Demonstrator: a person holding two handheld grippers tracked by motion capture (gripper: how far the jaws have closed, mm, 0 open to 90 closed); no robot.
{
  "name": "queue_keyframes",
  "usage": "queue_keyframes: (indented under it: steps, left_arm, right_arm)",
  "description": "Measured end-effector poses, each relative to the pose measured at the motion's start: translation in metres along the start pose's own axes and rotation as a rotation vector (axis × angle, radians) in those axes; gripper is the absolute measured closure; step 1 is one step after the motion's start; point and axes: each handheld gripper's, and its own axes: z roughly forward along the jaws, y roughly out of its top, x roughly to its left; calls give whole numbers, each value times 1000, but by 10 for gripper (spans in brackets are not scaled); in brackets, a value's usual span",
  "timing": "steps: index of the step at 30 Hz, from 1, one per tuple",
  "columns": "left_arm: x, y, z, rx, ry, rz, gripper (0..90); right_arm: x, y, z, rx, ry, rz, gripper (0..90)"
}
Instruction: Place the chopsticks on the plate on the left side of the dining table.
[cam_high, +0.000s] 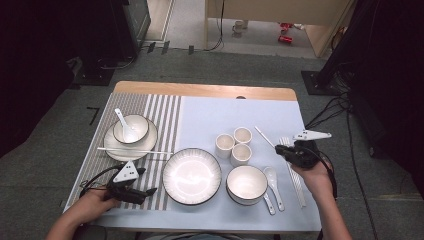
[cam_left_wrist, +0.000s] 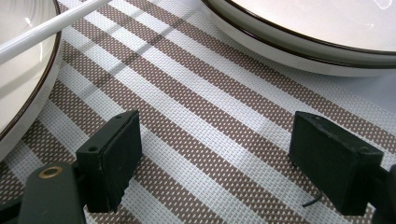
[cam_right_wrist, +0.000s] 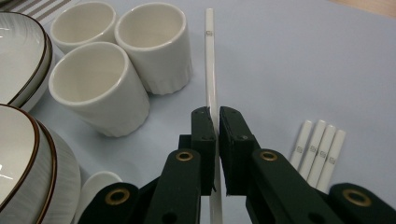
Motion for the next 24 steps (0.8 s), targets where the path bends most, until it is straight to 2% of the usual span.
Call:
queue_keyframes:
  steps: [10, 14, 20, 24]
  left_arm:
    - [0, 0, 0, 0, 0, 1, 171]
    - [0, 0, 0, 0, 0, 0, 171]
    - [0, 0, 0, 1, 0, 1, 171]
    - [0, 0, 0, 0, 1, 0, 171]
  right_arm:
    - [4, 13, -3, -9, 41, -15, 854]
    - [6, 19, -4, -15, 66, -30, 854]
    - [10, 26, -3, -16, 110, -28, 854]
    - [16, 30, -2, -8, 125, -51, 854]
